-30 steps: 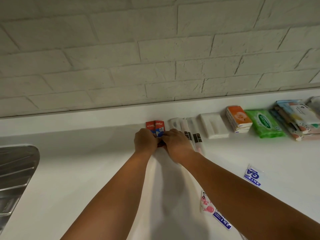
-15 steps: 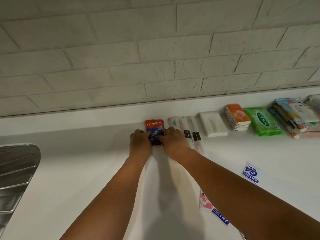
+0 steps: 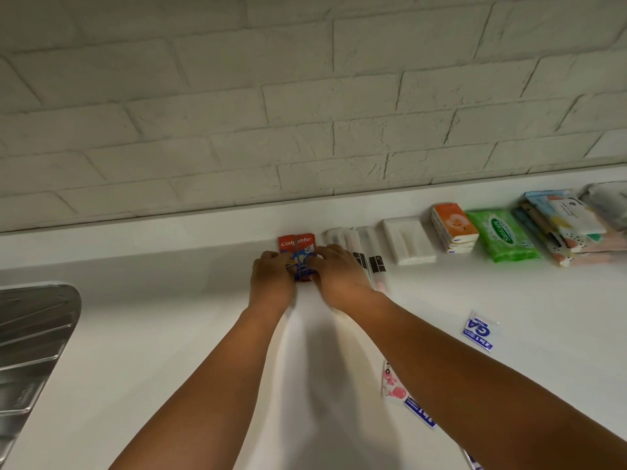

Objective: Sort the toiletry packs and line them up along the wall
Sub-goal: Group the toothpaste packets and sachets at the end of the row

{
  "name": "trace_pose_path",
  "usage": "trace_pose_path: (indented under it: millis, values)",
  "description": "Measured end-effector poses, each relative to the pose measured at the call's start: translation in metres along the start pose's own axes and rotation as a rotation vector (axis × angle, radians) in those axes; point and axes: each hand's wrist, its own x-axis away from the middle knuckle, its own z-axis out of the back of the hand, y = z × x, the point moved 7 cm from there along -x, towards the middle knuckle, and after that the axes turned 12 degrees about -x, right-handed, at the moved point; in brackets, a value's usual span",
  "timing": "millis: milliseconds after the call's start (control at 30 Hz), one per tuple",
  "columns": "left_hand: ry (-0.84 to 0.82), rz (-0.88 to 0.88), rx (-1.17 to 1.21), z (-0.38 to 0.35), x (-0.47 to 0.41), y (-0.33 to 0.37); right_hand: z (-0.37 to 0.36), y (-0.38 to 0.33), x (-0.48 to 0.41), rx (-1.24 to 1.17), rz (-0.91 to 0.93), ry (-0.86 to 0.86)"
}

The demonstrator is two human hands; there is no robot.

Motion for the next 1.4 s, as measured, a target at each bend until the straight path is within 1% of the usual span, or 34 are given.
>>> trace_pose_path:
  millis: [200,300,400,500,600,767,833,933,1000,1100,1200,1267,1400]
  values:
    - [0.119,-0.168,0.077,0.033,0.039,0.043,0.061,-0.003,0.045,-0.182,-0.009,0.093]
    - [0.13,-0.28,0.141,0.041,0.076,0.073,0.089,0.009,0.085,-0.256,-0.015,0.153]
    - [0.075,-0.314,0.199,0.035,0.116,0.098,0.1,0.036,0.13,-0.298,-0.096,0.165]
    - [-0.027,-0.314,0.226,0.018,0.152,0.123,0.105,0.06,0.181,-0.313,-0.153,0.176]
    - [-0.105,-0.384,0.236,-0.001,0.184,0.15,0.11,0.08,0.234,-0.324,-0.211,0.185]
    - [-0.219,-0.492,0.199,-0.036,0.228,0.195,0.104,0.118,0.311,-0.289,-0.422,0.131]
    - [-0.263,-0.52,0.181,-0.048,0.244,0.211,0.103,0.128,0.336,-0.272,-0.479,0.119]
    - [-0.312,-0.531,0.141,-0.06,0.262,0.233,0.102,0.136,0.364,-0.251,-0.547,0.123]
    - [-0.349,-0.516,0.072,-0.068,0.271,0.244,0.099,0.137,0.376,-0.242,-0.578,0.128]
    - [-0.377,-0.485,-0.067,-0.076,0.278,0.254,0.091,0.13,0.385,-0.24,-0.559,0.095]
    - [-0.36,-0.478,-0.149,-0.08,0.279,0.262,0.083,0.124,0.387,-0.195,-0.533,0.054]
    - [-0.355,-0.47,-0.15,-0.082,0.278,0.266,0.081,0.124,0.389,-0.197,-0.536,0.05]
    - [-0.398,-0.447,-0.099,-0.086,0.277,0.268,0.082,0.126,0.391,-0.231,-0.529,0.061]
